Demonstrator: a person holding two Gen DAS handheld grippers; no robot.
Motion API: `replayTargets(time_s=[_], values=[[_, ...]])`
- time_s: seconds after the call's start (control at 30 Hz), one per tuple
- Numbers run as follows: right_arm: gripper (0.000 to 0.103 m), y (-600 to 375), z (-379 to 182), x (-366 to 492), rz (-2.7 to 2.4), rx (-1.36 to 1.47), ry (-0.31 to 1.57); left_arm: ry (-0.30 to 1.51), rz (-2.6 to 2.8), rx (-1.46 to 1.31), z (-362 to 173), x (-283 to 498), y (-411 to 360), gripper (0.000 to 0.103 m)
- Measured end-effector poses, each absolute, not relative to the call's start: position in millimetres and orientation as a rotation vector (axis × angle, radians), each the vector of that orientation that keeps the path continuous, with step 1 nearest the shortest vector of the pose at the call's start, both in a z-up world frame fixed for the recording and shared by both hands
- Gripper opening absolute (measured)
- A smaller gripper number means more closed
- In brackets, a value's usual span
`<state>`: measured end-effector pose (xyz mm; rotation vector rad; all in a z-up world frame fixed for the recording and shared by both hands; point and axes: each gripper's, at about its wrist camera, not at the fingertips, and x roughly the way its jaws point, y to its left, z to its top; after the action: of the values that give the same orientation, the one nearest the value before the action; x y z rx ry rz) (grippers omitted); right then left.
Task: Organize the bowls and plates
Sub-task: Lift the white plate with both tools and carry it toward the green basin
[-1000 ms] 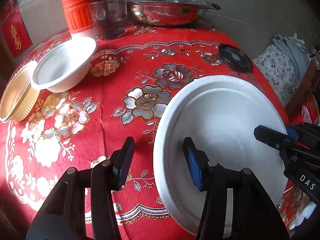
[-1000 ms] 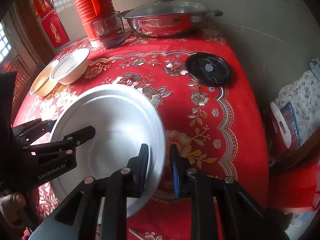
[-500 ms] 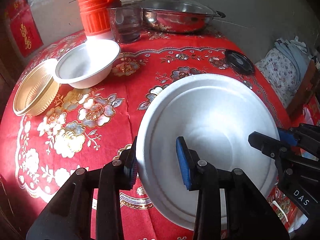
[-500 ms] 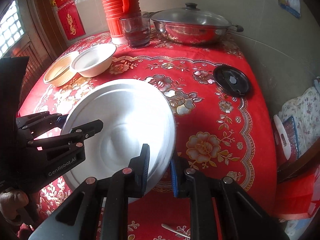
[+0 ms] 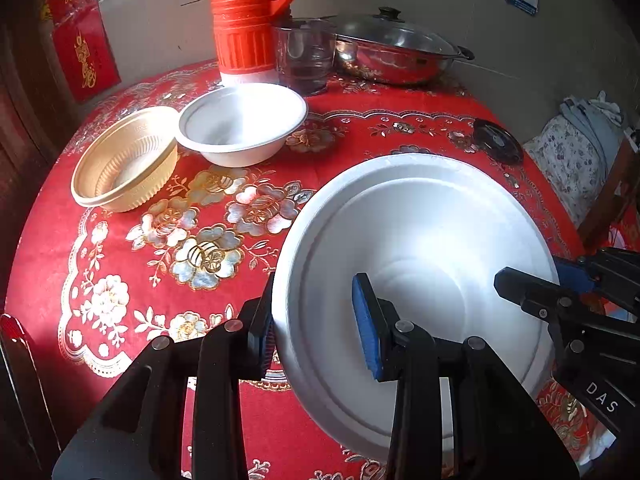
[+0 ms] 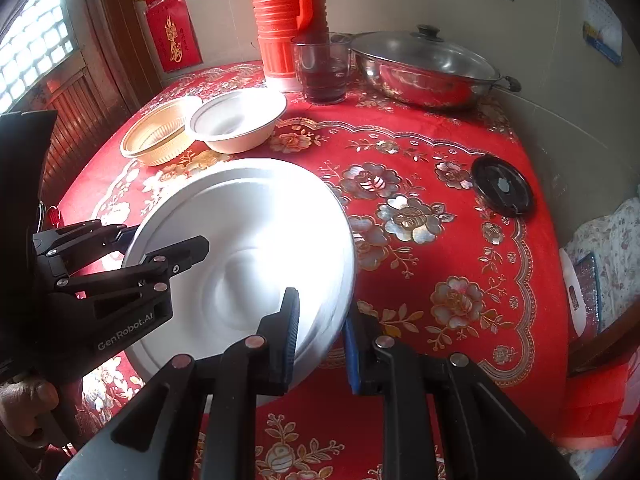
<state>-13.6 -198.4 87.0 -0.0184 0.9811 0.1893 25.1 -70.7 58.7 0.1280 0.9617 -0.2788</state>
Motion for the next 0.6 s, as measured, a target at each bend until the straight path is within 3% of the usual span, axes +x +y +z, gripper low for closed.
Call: replayTargets(time_s=[0.6], values=[[0.021, -108, 96, -8, 0.342, -0.106, 0.953, 0.939, -0.139, 0.026, 72, 9, 29, 0.035]])
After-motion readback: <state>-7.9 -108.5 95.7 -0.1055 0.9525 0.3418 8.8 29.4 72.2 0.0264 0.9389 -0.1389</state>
